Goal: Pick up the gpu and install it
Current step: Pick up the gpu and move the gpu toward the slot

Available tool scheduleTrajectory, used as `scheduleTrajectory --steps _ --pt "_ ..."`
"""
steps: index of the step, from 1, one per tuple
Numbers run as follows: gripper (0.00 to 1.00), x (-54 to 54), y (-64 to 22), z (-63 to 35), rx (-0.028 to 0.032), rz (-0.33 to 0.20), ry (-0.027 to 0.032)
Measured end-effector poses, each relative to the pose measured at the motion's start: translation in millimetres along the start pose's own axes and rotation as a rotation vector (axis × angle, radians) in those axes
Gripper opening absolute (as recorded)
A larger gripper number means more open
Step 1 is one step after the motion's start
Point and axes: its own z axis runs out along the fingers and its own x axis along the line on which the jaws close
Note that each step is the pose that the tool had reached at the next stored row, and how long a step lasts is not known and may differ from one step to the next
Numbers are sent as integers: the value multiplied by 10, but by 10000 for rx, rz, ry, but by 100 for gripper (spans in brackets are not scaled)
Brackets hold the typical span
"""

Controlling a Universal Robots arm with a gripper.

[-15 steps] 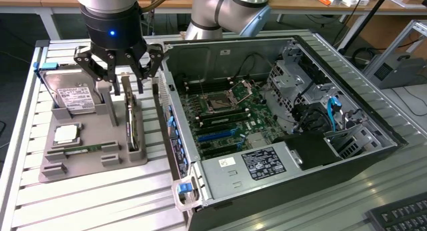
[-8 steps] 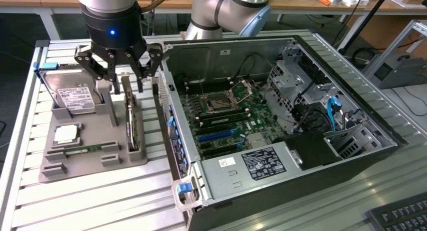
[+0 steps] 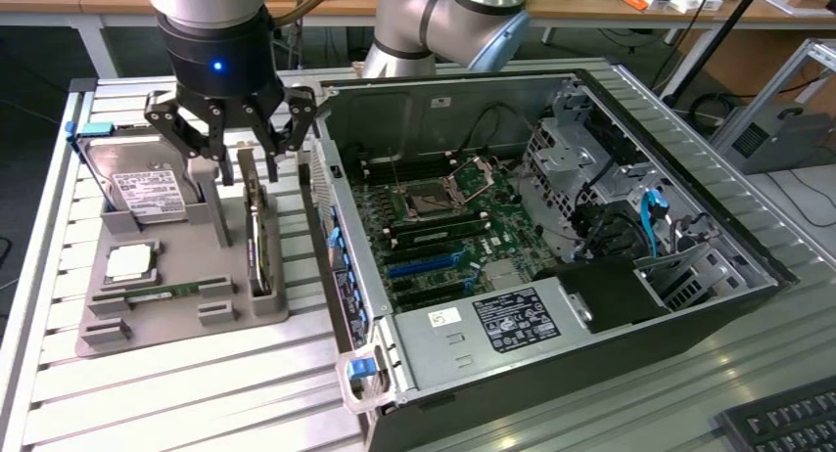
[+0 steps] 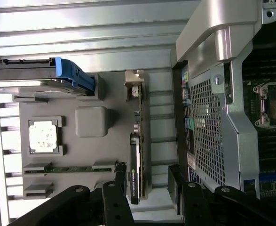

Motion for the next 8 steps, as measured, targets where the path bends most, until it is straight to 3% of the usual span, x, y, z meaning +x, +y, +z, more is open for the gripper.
scheduleTrajectory --steps 8 --pt "48 2 2 33 0 4 -1"
